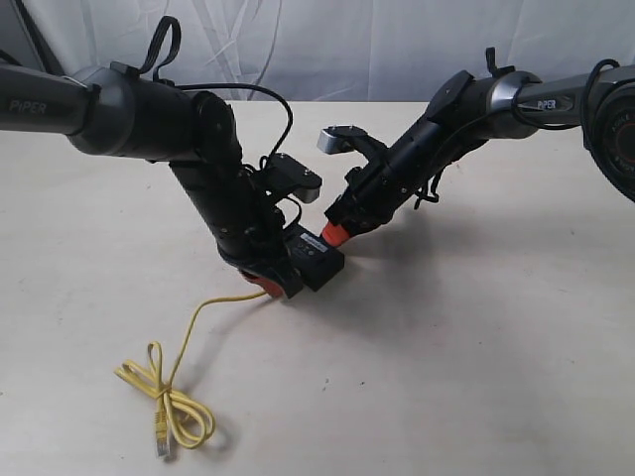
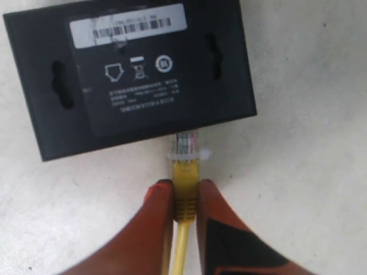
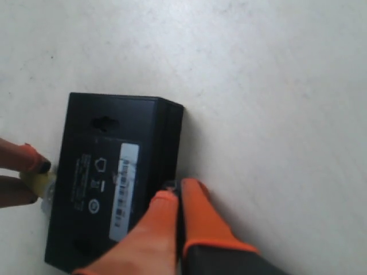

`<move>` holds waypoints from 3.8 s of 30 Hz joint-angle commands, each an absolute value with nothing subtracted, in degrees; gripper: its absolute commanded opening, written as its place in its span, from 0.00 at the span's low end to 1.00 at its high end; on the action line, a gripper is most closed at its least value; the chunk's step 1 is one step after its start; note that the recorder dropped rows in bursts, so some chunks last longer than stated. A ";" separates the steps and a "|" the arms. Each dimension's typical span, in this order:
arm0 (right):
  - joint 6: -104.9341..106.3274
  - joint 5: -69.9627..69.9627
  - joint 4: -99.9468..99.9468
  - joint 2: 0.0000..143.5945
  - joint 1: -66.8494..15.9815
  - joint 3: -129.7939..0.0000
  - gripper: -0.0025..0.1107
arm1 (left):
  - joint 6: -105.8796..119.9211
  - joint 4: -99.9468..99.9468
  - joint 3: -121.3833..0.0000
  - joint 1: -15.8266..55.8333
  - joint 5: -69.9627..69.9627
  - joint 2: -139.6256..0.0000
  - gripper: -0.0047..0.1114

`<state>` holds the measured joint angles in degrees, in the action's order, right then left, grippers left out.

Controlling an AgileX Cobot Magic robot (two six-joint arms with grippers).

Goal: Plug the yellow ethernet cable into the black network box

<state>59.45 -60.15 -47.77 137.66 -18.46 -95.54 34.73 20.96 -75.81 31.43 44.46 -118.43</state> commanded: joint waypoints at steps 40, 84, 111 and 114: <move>59.74 -61.33 -44.22 138.57 -18.83 -95.17 0.01 | 28.84 21.93 -76.11 31.55 44.39 -118.11 0.04; 58.39 -61.29 -43.97 138.57 -18.83 -95.17 0.01 | 24.61 19.10 -76.11 31.55 43.79 -118.55 0.04; 58.06 -61.17 -43.98 138.57 -18.83 -95.17 0.01 | 16.61 11.84 -76.11 34.23 45.01 -117.88 0.04; 58.06 -60.93 -43.98 138.57 -18.83 -95.17 0.01 | 16.61 11.38 -76.11 35.68 44.34 -118.25 0.04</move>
<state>57.95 -60.27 -47.77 137.66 -18.46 -95.54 17.17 11.57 -75.89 34.28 44.88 -117.85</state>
